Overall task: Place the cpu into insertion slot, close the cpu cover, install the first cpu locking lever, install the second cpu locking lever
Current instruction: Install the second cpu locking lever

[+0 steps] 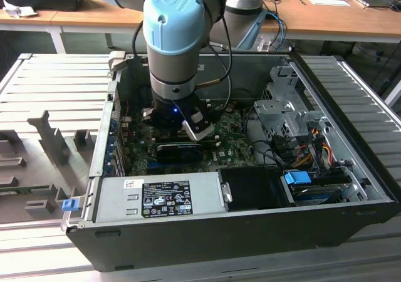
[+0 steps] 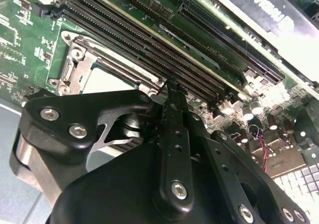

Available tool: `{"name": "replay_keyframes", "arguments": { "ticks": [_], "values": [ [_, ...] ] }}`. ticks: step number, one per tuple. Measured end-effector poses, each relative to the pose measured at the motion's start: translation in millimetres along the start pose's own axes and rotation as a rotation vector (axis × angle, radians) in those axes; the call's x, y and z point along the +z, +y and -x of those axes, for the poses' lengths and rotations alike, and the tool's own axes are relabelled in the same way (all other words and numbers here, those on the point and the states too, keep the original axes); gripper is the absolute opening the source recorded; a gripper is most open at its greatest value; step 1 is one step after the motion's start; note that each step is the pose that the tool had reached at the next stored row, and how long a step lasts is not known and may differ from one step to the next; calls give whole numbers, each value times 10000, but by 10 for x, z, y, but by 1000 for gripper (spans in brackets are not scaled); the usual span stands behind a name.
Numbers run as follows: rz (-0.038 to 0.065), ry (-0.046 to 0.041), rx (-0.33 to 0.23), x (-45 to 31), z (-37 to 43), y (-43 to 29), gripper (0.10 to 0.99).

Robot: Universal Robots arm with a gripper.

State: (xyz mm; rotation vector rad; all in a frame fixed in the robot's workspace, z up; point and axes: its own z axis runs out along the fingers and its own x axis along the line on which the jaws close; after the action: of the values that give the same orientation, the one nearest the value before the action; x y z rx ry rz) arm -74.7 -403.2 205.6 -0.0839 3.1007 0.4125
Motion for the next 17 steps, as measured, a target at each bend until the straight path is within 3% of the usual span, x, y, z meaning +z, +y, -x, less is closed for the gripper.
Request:
{"name": "replay_keyframes", "arguments": {
  "ticks": [3, 7, 11, 17],
  "values": [
    [203, -13, 3, 39, -5, -9, 106],
    [316, -17, 3, 73, -10, -19, 106],
    [538, -31, 4, 97, -28, -24, 106],
    [605, -35, 3, 118, -46, -29, 106]
  ]
}}
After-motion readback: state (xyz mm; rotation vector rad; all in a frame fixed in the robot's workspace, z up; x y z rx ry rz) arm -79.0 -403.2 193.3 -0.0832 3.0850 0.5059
